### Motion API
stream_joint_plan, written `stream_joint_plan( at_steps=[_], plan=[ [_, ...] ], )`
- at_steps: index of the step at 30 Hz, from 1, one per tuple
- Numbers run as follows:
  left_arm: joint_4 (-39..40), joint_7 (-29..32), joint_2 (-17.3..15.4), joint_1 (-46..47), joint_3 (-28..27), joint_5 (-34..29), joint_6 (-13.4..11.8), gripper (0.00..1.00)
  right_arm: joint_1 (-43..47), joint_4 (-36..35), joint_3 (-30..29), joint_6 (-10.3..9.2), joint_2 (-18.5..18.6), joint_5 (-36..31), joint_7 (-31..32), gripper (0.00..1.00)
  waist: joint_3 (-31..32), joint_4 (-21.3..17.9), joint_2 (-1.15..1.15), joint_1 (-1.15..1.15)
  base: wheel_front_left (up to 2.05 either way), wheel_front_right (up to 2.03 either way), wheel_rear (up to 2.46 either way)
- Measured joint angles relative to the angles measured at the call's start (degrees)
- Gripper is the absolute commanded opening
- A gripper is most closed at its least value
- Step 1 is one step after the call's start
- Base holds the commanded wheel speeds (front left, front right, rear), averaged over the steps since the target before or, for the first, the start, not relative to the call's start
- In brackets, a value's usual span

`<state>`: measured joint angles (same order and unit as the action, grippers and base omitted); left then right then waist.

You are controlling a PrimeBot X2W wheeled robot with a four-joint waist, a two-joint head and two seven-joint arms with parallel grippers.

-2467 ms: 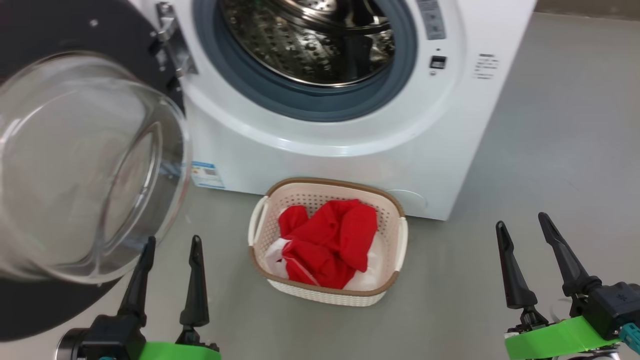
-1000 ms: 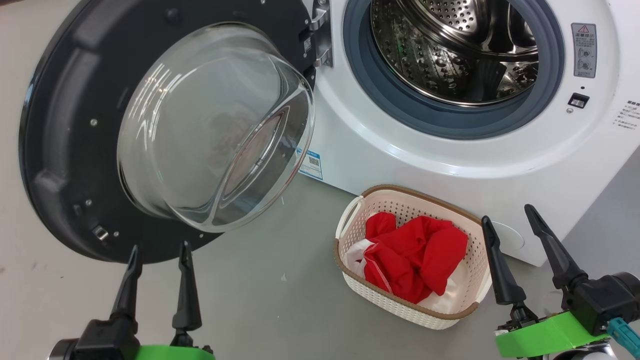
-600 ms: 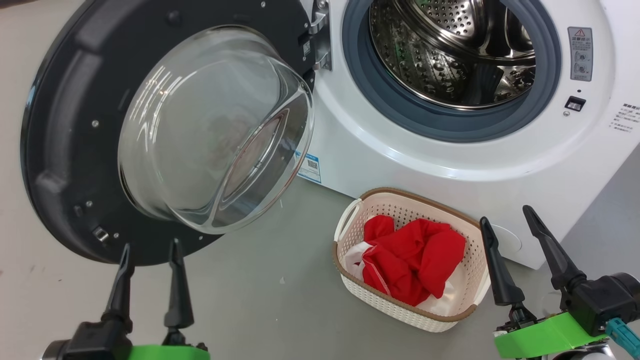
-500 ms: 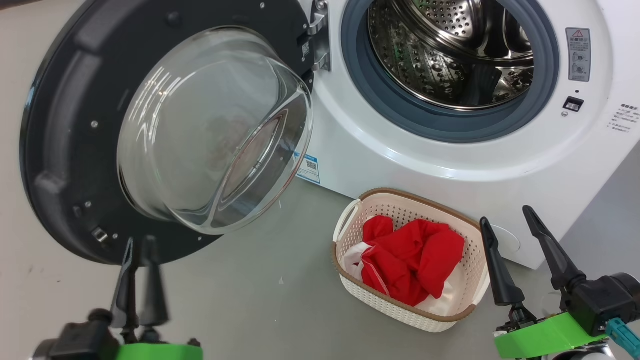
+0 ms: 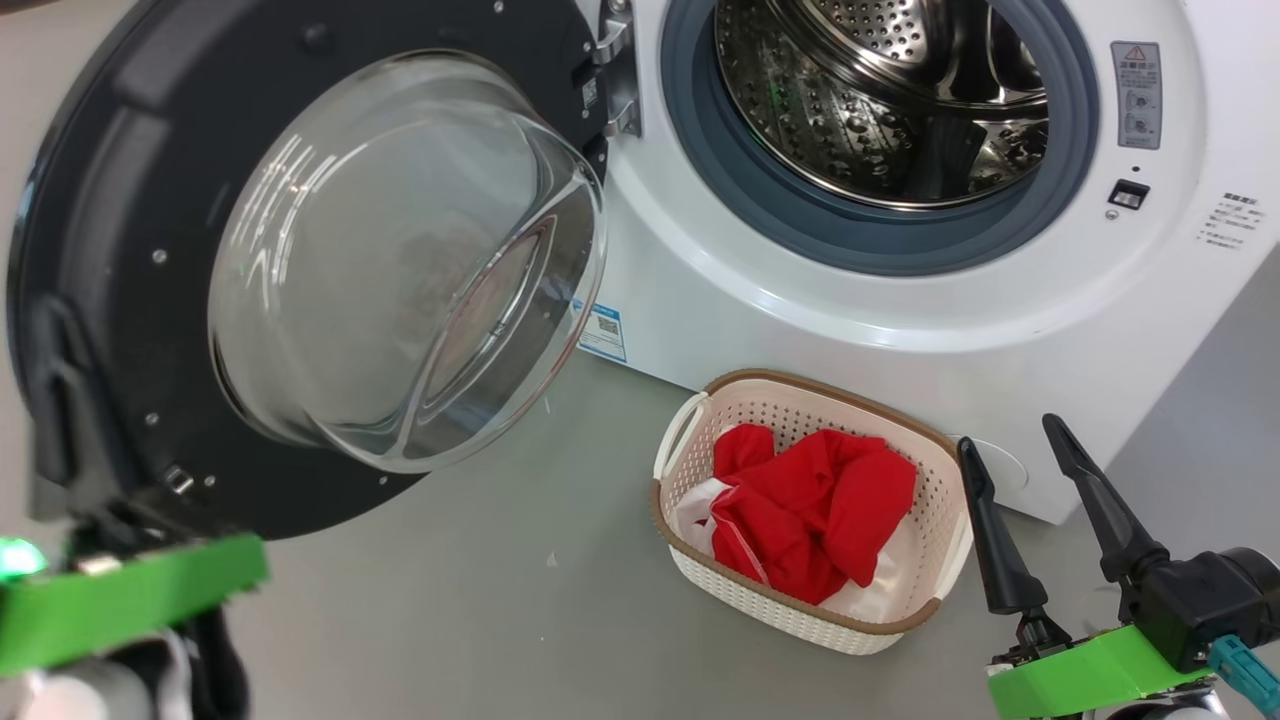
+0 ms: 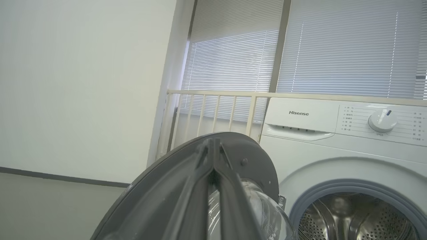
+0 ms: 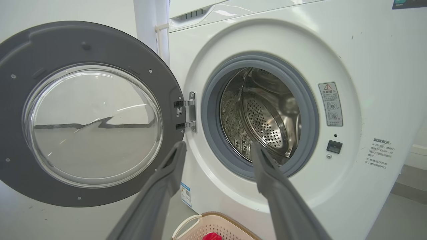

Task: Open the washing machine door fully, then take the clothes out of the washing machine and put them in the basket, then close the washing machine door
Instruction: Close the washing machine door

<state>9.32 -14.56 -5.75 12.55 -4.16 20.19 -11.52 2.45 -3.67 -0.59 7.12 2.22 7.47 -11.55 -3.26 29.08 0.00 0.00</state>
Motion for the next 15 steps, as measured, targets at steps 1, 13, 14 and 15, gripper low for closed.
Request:
stream_joint_plan(
  at_steps=[1, 13, 14, 15],
  plan=[
    [-0.2, 0.0, 0.2, 1.1, -1.1, 1.3, 0.6, 0.0, 0.0, 0.0, 0.0, 0.0, 0.0, 0.0, 0.0, 1.0, 0.0, -0.2, 0.0, 0.0, 0.0, 0.0, 0.0],
    [-11.0, -0.2, 1.5, 15.2, -14.5, 18.3, 6.1, 0.0, 0.0, -0.5, -0.1, 0.01, 0.0, -0.1, 0.8, 1.0, -0.3, -2.1, 0.0, 0.0, 0.0, 0.0, 0.0],
    [-12.5, -0.1, 1.2, 16.4, -15.5, 19.7, 6.1, 0.0, 0.0, -0.6, -0.1, 0.0, 0.0, -0.1, 0.8, 1.0, -0.4, -2.2, 0.0, 0.0, 0.0, 0.0, 0.0],
    [-14.2, 0.4, 0.6, 17.6, -16.5, 20.9, 6.1, 0.0, 0.0, -0.6, -0.1, 0.0, 0.0, -0.1, 0.9, 1.0, -0.5, -2.3, 0.0, 0.0, 0.0, 0.0, 0.0]
  ],
)
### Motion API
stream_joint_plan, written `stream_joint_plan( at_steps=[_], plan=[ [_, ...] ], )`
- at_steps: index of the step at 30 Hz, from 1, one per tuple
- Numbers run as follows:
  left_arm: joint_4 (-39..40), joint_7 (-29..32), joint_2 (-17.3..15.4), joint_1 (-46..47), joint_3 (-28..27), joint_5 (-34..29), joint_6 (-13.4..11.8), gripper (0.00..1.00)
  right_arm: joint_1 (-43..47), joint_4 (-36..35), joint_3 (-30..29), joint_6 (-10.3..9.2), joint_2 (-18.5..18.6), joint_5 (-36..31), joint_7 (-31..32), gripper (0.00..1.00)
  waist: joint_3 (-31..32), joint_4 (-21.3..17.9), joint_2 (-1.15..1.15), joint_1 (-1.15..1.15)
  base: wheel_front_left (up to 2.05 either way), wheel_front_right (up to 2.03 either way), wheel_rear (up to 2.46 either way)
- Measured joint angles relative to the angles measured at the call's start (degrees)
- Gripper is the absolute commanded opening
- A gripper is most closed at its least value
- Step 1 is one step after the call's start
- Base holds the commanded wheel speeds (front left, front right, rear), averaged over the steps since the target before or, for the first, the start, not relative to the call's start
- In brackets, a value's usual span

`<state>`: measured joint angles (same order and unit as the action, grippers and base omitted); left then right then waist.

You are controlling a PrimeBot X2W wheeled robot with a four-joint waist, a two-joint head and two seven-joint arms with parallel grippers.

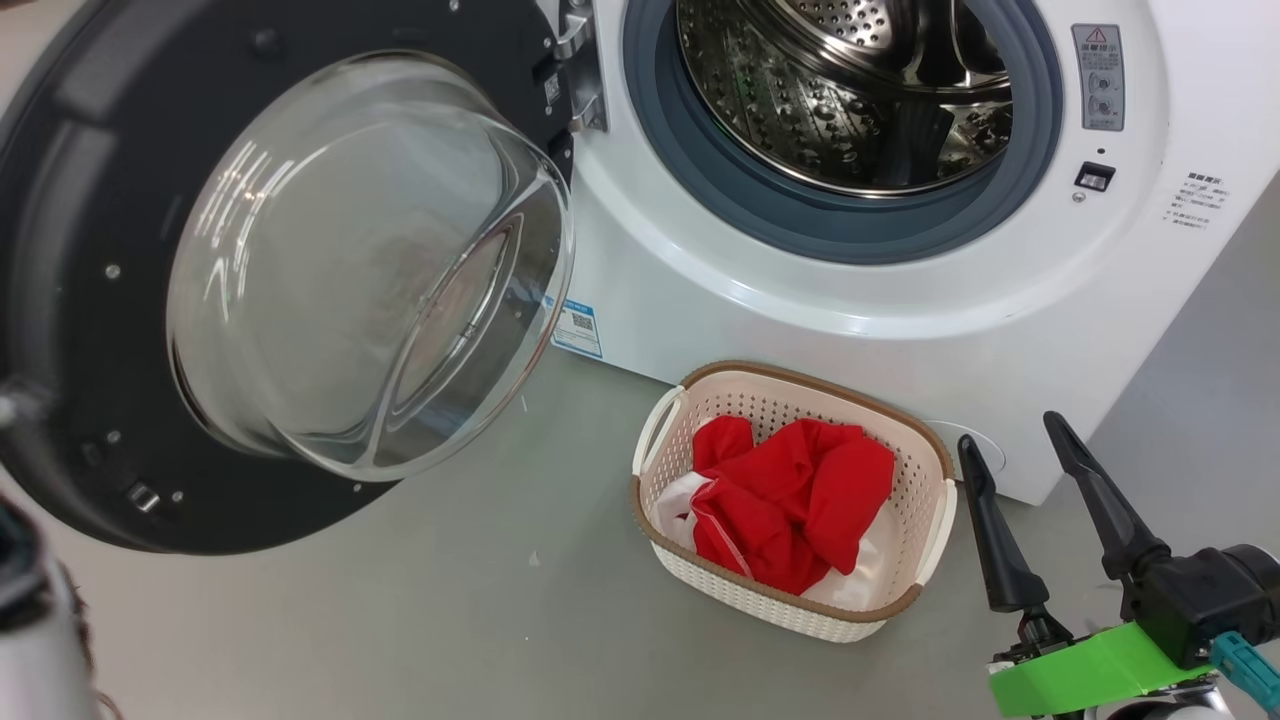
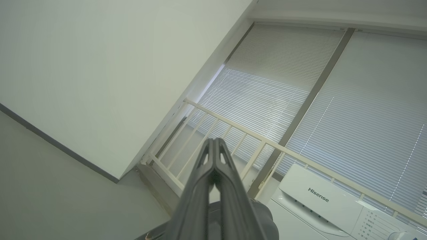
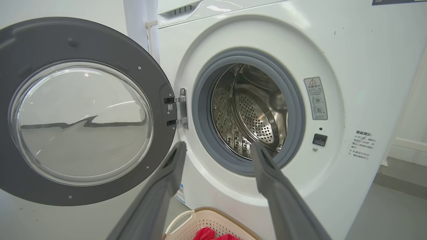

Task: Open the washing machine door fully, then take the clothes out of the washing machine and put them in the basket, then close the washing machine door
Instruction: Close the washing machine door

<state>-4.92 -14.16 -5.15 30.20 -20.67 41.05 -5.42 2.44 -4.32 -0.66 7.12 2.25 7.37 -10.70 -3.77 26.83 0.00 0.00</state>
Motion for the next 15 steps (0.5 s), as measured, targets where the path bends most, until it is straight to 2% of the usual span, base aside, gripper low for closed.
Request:
stream_joint_plan(
  at_steps=[9, 15],
  plan=[
    [-16.1, 7.6, -4.6, 11.1, -5.4, 9.0, -0.3, 0.0, 0.0, -0.1, 0.0, 0.0, 0.0, 0.0, 0.1, 1.0, -0.7, -0.5, 0.0, 0.0, 0.0, 0.0, 0.0],
    [-25.7, 12.3, -9.6, 15.1, -6.0, 10.0, -2.4, 0.0, -0.1, 0.3, 0.4, 0.0, 0.0, 0.1, 0.0, 1.0, -0.9, -1.1, 0.0, 0.0, 0.0, 0.0, 0.0]
  ],
)
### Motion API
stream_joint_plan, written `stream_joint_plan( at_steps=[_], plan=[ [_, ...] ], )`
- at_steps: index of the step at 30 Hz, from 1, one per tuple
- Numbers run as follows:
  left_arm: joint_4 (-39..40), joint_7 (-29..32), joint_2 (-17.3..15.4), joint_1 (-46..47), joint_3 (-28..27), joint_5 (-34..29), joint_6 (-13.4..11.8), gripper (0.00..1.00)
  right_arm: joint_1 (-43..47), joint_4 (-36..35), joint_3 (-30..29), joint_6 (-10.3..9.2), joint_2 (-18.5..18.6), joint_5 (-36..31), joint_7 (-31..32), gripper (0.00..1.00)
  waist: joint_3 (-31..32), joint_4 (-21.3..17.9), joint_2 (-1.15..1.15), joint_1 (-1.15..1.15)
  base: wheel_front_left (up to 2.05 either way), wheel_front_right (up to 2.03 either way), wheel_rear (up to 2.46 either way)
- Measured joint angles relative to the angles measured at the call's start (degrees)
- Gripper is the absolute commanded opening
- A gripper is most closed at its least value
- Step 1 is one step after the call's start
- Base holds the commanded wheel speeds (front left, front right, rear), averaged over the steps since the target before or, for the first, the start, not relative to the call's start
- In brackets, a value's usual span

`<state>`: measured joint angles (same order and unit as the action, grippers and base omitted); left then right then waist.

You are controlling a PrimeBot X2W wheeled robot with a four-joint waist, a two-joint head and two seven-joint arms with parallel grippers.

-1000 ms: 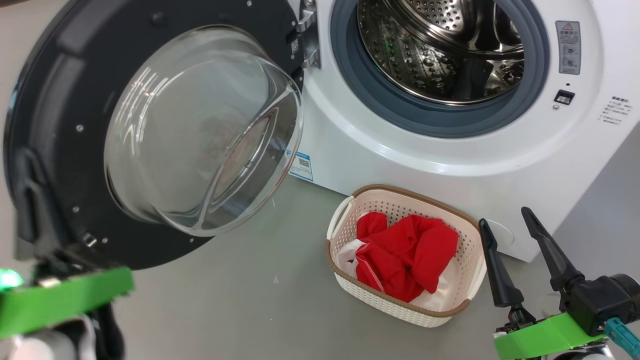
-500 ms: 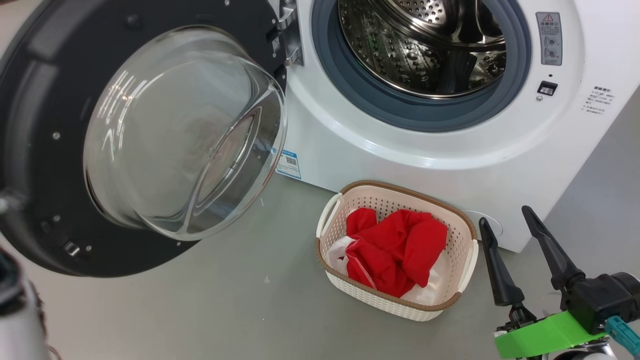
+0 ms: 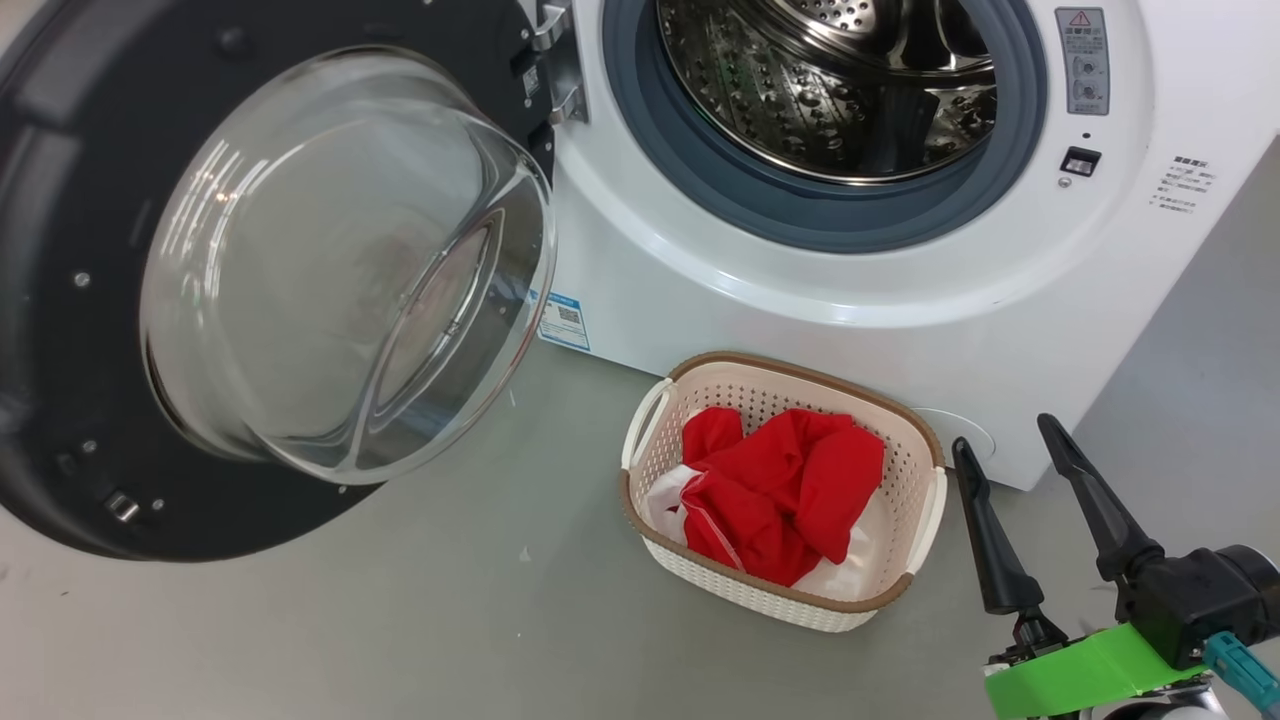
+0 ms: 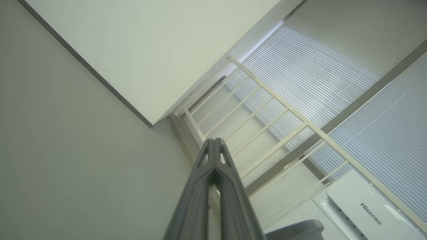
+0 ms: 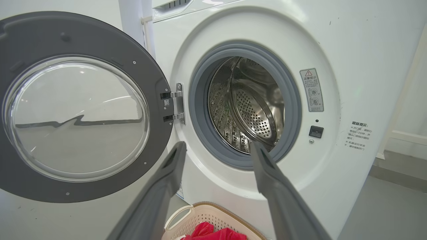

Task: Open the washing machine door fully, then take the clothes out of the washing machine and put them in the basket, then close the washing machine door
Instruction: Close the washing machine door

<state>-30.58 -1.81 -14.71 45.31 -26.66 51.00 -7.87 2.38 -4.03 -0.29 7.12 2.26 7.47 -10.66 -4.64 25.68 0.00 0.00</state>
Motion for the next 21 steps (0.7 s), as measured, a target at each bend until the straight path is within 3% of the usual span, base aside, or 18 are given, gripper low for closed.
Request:
stream_joint_plan(
  at_steps=[11, 21],
  plan=[
    [-15.6, 13.5, -6.5, 3.3, 1.8, 1.0, -1.1, 0.0, 0.0, 1.1, 0.8, 0.0, 0.0, 0.2, -0.5, 1.0, 0.6, -1.4, 0.0, 0.0, 0.0, 0.0, 0.0],
    [-19.7, 22.2, -6.8, 3.5, 4.8, 1.6, 1.4, 0.0, 0.0, 1.2, 0.8, 0.0, 0.0, 1.0, -0.9, 1.0, 1.5, -1.4, 0.0, 0.0, 0.0, 0.0, 0.0]
  ],
)
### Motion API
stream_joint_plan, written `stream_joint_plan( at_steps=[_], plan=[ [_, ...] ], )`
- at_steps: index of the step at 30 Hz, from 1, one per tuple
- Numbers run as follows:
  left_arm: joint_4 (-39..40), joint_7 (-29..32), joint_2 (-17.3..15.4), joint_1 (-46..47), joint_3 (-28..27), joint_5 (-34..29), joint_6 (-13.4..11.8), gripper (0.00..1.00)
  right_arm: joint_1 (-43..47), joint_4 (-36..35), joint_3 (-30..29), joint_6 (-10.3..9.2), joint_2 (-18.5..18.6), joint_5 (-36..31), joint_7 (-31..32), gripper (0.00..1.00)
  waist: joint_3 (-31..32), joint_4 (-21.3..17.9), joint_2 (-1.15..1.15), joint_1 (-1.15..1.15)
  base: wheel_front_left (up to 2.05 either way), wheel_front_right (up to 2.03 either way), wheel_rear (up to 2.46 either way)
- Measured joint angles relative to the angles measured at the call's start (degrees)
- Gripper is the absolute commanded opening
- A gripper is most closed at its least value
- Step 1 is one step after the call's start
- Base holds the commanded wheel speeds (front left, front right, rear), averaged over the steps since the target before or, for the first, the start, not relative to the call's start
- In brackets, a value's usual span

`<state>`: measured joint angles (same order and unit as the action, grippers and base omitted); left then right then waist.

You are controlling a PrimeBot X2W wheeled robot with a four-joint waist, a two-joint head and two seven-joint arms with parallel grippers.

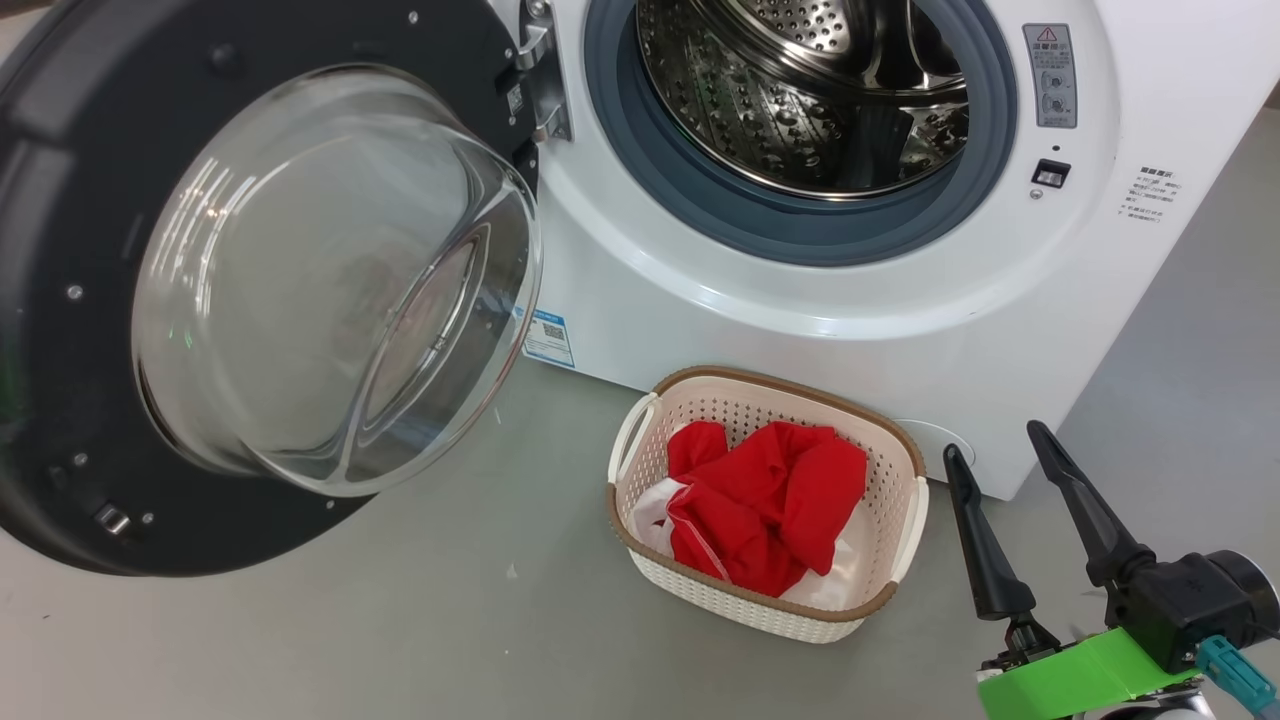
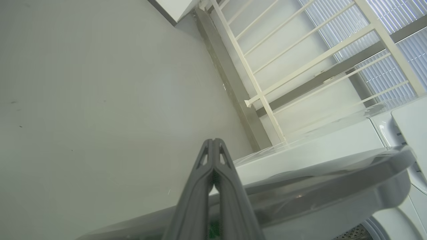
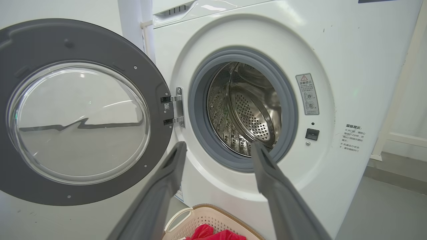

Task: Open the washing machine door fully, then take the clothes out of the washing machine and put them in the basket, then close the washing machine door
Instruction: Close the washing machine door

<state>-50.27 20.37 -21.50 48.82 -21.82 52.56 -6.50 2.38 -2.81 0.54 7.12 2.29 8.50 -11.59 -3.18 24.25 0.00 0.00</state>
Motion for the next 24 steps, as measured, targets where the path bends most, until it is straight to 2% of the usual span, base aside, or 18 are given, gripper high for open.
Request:
stream_joint_plan(
  at_steps=[12, 19, 24],
  plan=[
    [0.3, 7.7, -0.2, 0.5, 2.3, 1.8, 2.5, 0.0, 0.0, 0.0, 0.1, 0.0, 0.0, 0.2, 0.0, 1.0, 0.3, 0.9, 0.0, 0.0, 0.0, 0.0, 0.0],
    [2.4, 10.4, 0.1, 0.3, 2.5, 3.1, 3.1, 0.0, 0.0, 0.3, 0.1, 0.0, 0.0, 0.2, -0.1, 1.0, 0.3, 1.1, 0.0, 0.0, 0.0, 0.0, 0.0],
    [4.9, 11.7, 1.0, -1.1, 3.0, 3.7, 4.5, 0.0, 0.0, 0.4, 0.1, 0.01, 0.0, 0.5, -0.4, 1.0, 0.6, 1.5, 0.0, 0.0, 0.0, 0.0, 0.0]
  ],
)
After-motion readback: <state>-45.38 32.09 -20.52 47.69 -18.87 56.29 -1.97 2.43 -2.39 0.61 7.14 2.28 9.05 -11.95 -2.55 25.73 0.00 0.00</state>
